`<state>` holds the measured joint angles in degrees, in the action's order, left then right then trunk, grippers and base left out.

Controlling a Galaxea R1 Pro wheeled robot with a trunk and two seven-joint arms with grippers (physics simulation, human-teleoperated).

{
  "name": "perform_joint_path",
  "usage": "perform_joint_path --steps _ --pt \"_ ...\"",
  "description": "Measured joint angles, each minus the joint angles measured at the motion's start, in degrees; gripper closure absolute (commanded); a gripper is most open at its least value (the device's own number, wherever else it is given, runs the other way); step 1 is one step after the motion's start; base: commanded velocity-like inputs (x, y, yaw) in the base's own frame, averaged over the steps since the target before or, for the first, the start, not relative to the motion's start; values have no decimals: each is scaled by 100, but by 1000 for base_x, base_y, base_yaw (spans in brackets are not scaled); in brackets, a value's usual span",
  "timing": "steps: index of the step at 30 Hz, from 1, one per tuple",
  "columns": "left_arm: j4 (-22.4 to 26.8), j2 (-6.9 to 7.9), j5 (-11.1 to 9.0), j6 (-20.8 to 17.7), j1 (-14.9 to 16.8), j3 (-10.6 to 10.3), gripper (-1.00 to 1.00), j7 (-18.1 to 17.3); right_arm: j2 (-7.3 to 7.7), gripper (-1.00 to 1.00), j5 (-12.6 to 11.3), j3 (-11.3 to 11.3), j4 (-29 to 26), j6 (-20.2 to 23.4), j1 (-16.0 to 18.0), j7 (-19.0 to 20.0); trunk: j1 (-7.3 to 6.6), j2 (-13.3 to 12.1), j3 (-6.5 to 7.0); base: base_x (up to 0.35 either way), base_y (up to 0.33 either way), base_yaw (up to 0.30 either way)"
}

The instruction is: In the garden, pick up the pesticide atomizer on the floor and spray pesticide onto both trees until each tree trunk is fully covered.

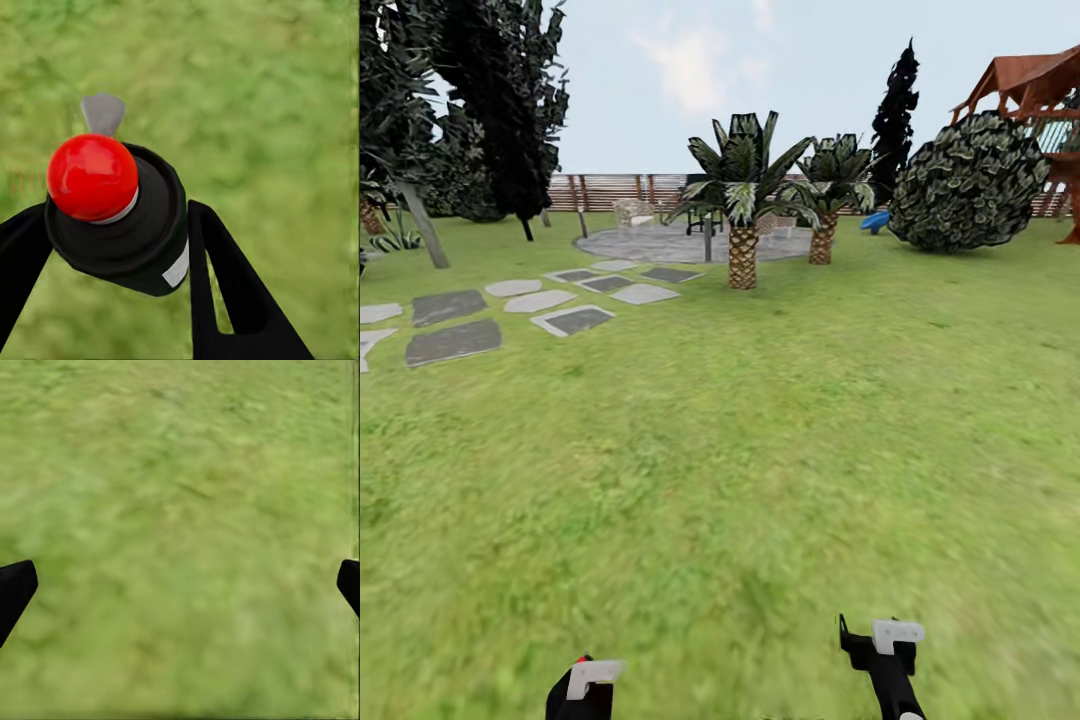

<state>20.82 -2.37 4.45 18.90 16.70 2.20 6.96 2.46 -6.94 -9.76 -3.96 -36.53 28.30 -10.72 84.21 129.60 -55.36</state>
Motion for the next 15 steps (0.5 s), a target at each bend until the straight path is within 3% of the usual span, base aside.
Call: perform_joint_path --steps 15 --pt "0 -1 2 0 0 0 100 0 0 -100 0 0 0 0 0 0 0 0 0 0 -274 -296"
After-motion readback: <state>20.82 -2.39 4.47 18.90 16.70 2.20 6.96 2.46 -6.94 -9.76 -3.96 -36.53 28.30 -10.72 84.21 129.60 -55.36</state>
